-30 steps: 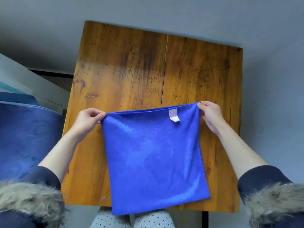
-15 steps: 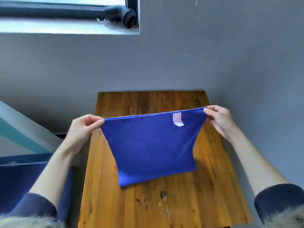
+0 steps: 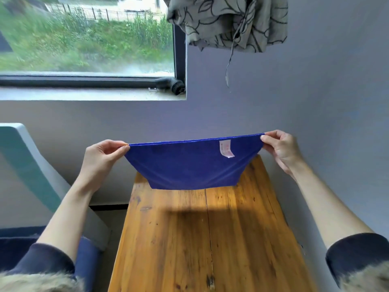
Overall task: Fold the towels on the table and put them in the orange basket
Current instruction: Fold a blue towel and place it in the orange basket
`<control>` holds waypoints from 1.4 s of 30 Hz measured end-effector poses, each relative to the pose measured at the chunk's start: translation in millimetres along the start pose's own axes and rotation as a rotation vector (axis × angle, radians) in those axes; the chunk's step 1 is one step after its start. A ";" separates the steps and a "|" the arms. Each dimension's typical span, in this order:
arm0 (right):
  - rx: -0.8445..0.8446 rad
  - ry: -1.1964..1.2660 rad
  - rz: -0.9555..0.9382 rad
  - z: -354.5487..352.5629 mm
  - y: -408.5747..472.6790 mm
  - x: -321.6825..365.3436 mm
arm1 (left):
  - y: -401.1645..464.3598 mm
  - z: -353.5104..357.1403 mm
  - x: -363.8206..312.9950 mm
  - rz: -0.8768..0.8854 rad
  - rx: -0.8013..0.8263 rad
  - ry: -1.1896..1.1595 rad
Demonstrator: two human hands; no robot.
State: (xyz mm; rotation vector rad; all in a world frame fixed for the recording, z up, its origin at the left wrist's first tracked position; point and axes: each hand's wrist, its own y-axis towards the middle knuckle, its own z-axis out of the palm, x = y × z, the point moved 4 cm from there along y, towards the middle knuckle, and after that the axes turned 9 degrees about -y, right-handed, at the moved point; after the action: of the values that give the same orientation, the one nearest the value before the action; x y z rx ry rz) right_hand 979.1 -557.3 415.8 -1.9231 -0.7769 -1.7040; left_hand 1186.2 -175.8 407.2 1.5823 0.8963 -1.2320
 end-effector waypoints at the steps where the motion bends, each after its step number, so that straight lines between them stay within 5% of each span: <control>1: 0.006 0.007 -0.007 -0.5 0.4 3.8 | -0.5 -0.6 -3.9 0.006 -0.008 0.001; 17: 0.069 -0.046 -0.094 1.6 12.3 10.5 | -1.3 -11.2 -15.6 0.055 -0.067 0.059; 28: 0.149 -0.538 -0.178 16.2 15.5 1.1 | 1.9 2.2 4.4 0.022 0.089 0.479; 42: 0.139 -0.443 0.003 25.3 30.3 -30.1 | 22.2 12.3 34.0 -0.154 0.108 0.128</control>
State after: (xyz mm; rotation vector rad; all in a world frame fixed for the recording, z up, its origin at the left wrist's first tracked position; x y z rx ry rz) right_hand 1015.8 -566.3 383.6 -2.2257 -1.0176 -1.1938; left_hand 1210.8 -194.2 378.1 1.7197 1.0646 -1.3165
